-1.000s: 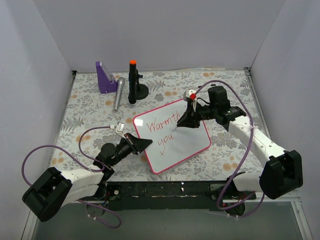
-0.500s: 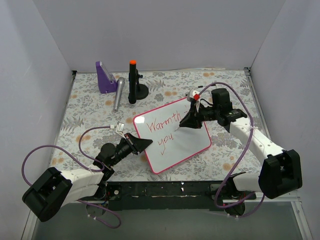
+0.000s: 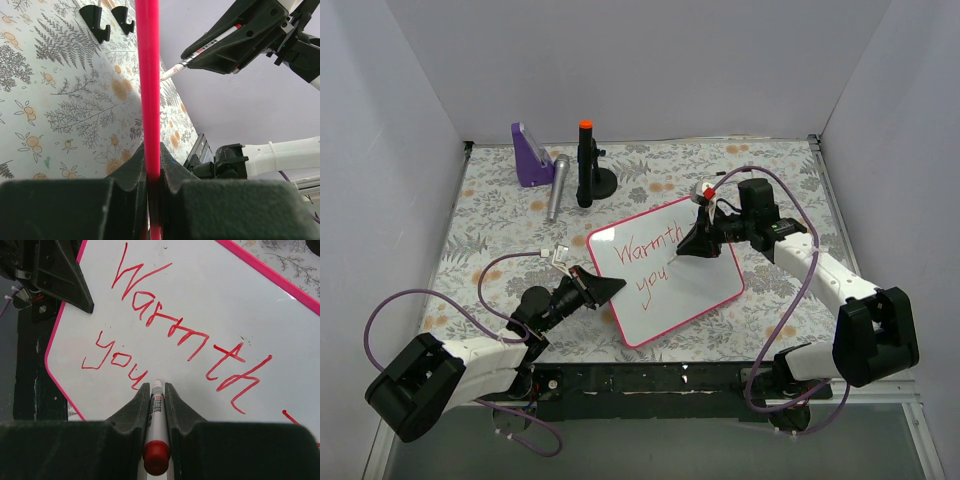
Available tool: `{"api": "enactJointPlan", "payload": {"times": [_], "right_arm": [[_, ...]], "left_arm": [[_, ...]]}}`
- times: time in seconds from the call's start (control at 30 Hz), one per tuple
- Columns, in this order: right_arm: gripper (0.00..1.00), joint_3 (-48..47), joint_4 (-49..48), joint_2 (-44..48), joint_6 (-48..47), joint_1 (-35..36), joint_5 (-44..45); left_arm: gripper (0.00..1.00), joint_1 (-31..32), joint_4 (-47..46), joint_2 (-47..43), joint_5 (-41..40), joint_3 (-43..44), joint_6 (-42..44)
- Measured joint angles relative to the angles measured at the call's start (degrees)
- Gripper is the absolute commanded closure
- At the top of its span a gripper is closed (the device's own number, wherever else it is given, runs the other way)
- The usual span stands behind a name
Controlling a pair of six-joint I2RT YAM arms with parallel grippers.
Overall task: Write a sentence on the whiteboard
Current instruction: Write on the whiteboard with the whiteboard marker without the cap.
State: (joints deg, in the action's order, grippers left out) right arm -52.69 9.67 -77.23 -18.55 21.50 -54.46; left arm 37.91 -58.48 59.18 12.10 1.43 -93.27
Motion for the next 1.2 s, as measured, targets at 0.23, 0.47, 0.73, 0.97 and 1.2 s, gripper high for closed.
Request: {"api": "enactJointPlan", "payload": {"times": [0.23, 0.47, 0.73, 0.97, 1.2], "right_arm": [[0.99, -0.02, -0.87, -0.57, 0.44, 0.39, 0.26], [0.99, -0.02, 0.35, -1.25, -0.39, 0.39, 0.55], [0.99, 0.00, 3.63, -1.25, -2.80, 0.52, 0.52], [0.99, 0.11, 4.83, -1.25, -3.93, 1.16, 0.50], [0.99, 1.09, 5.86, -1.25, -4.17, 1.60, 0.28]], "left_arm": [[1.00, 0.00, 0.17, 0.02, 0.04, 0.00, 0.04], [1.00, 0.00, 0.70, 0.20, -0.04, 0.00, 0.07], [1.00, 0.00, 1.03, 0.11, -0.09, 0.00, 0.04], [1.00, -0.02, 1.03, 0.11, -0.15, 0.00, 0.02], [1.00, -0.02, 1.05, 0.11, -0.52, 0.00, 0.02]]}}
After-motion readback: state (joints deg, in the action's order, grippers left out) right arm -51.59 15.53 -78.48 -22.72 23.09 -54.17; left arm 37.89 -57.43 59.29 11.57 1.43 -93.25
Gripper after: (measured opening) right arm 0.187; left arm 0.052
